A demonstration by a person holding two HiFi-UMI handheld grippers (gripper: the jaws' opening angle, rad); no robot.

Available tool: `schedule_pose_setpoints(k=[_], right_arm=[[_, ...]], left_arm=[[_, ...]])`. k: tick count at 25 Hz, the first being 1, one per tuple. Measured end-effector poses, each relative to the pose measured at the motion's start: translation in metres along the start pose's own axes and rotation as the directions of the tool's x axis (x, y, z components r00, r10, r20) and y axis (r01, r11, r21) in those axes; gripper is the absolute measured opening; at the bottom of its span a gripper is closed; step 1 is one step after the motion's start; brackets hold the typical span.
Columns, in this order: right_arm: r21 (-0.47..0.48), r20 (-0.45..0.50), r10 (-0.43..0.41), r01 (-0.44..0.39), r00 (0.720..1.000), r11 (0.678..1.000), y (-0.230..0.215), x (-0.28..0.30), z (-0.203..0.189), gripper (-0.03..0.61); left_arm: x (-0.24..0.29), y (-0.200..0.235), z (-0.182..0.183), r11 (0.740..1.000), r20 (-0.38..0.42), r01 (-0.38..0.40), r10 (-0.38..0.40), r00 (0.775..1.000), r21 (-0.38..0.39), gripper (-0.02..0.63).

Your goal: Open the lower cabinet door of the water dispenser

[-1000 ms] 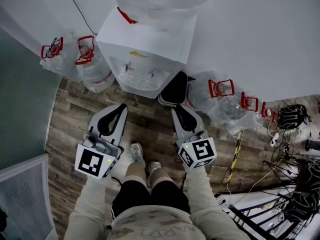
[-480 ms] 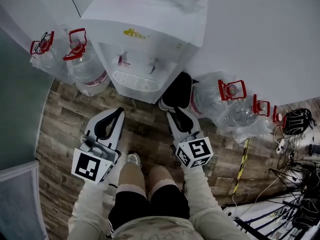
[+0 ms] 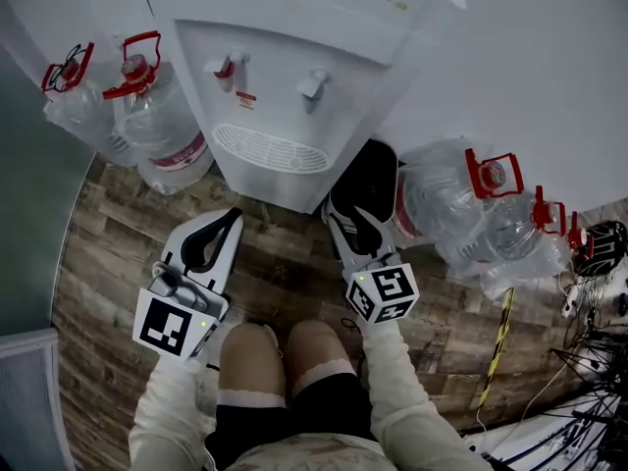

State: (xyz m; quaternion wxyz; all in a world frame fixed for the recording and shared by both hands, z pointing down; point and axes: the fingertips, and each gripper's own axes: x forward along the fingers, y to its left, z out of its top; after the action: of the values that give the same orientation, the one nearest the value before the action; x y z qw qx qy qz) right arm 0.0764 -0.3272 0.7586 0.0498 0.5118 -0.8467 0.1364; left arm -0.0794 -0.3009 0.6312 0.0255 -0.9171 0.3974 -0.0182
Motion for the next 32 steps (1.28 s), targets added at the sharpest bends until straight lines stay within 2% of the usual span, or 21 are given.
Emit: schedule_pose_setpoints(k=[6, 11, 16, 22, 26, 32], right_arm=[[-0.023, 0.0, -0.012, 0.012, 1.0, 1.0, -0.02, 0.028, -0.063, 0.185], [-0.055, -0.022, -0.036, 0.035, 0.999, 0.998, -0.036, 0.053, -0.091, 0.212], [0.011, -0.029, -0.074, 0.074, 0.997, 0.997, -0.059, 0.085, -0.095, 0.274], [0.047, -0.048, -0.084, 0.086, 0.995, 0.995, -0.066, 0.119, -0.097, 0.299], [0.077, -0.051, -0.079, 0.083, 0.996, 0.994, -0.063, 0.118, -0.096, 0.298], [0.086, -0.049, -0.113, 0.117, 0.992, 0.989, -0.063, 0.114, -0.096, 0.262]], left_arm=[[-0.004, -0.001, -0.06, 1.0, 0.026, -0.003, 0.002, 1.0, 0.029, 0.003], [-0.009, 0.0, -0.086, 0.999, 0.023, -0.017, 0.016, 1.0, 0.034, 0.003], [-0.018, -0.001, -0.091, 0.999, 0.02, -0.023, 0.022, 1.0, 0.042, 0.003], [-0.029, 0.01, -0.094, 0.998, 0.012, -0.046, 0.045, 0.999, 0.045, 0.003], [-0.034, 0.016, -0.098, 0.997, -0.001, -0.071, 0.071, 0.997, 0.016, 0.003], [-0.036, 0.013, -0.094, 0.997, 0.023, -0.058, 0.057, 0.998, 0.044, 0.003]])
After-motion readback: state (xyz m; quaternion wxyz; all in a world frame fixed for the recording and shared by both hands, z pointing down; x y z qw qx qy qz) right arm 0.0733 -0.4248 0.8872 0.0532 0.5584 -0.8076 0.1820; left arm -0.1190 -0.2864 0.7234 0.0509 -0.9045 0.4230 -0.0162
